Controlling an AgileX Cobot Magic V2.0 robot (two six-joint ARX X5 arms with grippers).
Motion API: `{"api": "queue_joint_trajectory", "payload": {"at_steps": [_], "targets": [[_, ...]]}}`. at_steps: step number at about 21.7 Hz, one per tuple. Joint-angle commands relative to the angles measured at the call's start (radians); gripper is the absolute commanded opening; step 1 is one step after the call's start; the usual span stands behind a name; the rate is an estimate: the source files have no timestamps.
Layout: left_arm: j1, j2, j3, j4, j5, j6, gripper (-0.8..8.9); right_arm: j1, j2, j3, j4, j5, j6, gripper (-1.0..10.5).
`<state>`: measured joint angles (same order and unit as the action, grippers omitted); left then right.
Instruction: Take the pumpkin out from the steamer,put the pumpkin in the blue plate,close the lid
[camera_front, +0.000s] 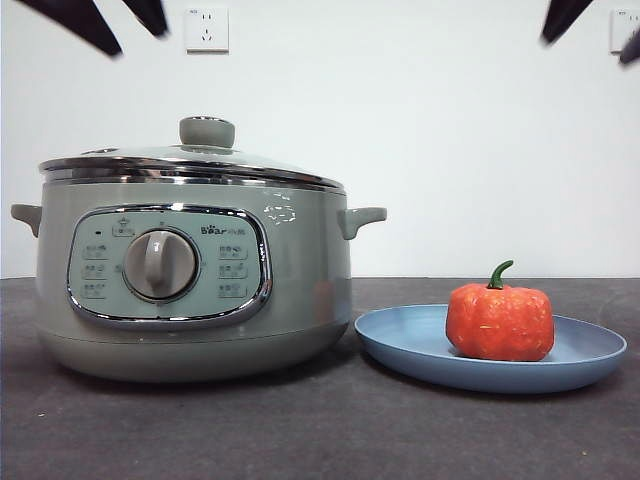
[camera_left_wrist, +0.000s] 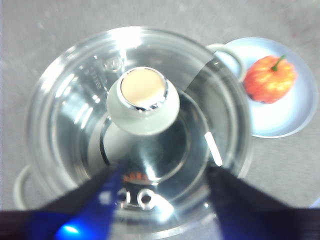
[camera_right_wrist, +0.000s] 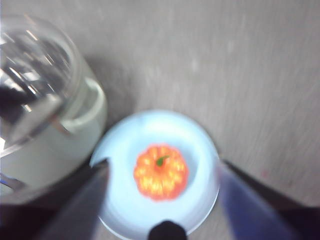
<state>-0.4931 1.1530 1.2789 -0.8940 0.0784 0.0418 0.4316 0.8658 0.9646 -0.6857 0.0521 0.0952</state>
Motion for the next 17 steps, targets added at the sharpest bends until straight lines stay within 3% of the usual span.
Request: {"api": "queue_joint_trajectory", "payload": {"at_steps": [1, 4, 10, 17], "targets": [[-0.012, -0.087, -0.003, -0.006, -0.003, 0.017, -0.09, 0.002, -0.085, -0.009, 0.019, 0.003, -0.054, -0.2], [-0.021, -0.238, -0.087, 0.057, -0.054, 0.041, -0.09, 0.002, -0.217, -0.057, 0.114, 0.003, -0.068, -0.2], [-0.024, -0.613, -0.498, 0.278, -0.131, 0.029, -0.09, 0.002, -0.46, -0.274, 0.182, 0.008, -0.047, -0.2], [-0.024, -0.692, -0.545, 0.155, -0.13, -0.019, -0.04, 0.002, -0.474, -0.291, 0.134, 0.009, 0.105, -0.2]]}}
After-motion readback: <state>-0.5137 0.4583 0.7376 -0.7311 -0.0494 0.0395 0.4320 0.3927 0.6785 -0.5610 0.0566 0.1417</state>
